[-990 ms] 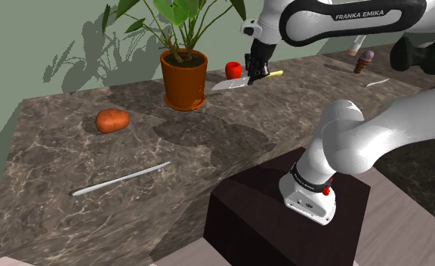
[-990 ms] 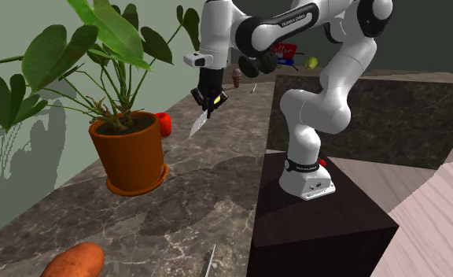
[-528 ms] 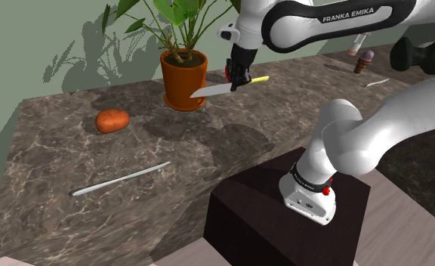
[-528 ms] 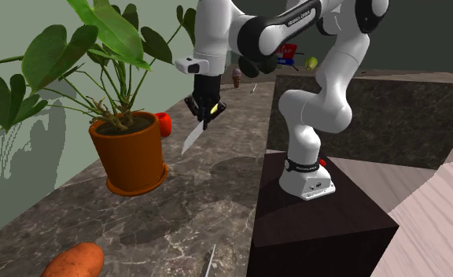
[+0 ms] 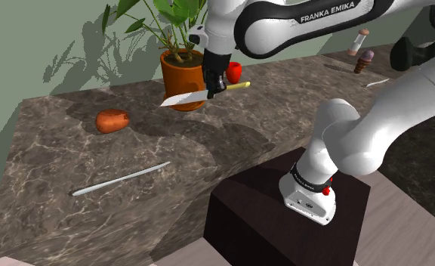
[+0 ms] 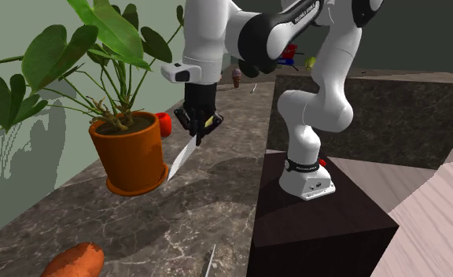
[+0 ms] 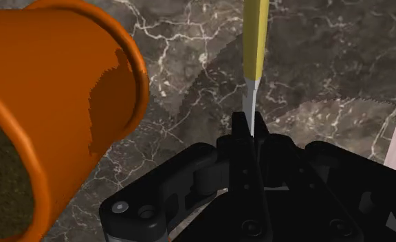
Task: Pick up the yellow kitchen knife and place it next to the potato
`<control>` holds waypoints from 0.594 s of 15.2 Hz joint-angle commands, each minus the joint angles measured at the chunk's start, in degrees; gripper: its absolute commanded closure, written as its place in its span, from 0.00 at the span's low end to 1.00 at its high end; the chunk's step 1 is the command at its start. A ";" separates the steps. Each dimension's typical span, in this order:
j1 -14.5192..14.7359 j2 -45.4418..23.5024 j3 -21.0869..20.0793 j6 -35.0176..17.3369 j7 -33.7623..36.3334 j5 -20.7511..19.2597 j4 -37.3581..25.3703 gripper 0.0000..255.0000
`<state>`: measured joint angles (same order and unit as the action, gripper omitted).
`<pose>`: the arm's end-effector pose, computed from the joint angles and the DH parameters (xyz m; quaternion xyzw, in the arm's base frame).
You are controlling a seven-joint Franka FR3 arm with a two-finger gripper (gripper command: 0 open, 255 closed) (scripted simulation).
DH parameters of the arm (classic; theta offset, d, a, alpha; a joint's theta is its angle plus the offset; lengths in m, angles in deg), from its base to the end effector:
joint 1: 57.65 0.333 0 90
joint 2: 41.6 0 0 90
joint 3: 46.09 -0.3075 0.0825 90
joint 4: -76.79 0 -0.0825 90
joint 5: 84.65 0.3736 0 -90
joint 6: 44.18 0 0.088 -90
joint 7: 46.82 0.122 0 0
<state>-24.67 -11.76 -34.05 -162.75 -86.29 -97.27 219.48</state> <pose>0.3766 0.1268 0.4546 0.8309 0.5523 0.0398 0.0535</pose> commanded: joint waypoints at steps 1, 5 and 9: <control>1.47 -3.48 -1.64 -0.59 2.28 1.25 -2.57 1.00; 3.73 -9.86 -4.42 -1.01 6.09 3.03 -8.00 1.00; 5.62 -16.50 -6.88 -0.78 9.62 4.27 -14.41 1.00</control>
<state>-19.62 -26.37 -40.17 -163.85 -77.76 -93.37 207.15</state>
